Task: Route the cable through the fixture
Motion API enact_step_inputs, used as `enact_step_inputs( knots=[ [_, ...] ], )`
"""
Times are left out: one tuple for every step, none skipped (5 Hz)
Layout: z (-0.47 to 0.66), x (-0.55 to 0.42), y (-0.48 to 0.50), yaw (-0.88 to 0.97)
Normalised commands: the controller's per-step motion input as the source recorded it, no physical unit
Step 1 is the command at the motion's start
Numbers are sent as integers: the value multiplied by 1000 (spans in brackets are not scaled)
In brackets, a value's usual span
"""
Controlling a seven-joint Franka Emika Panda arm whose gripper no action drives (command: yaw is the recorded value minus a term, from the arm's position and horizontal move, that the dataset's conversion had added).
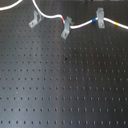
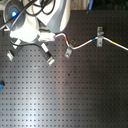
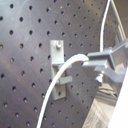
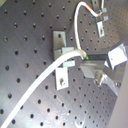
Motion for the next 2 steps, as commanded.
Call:
enact_step_inputs(
  knots=[
    [365, -245, 160, 203],
    [379, -351, 69, 0]
  ],
)
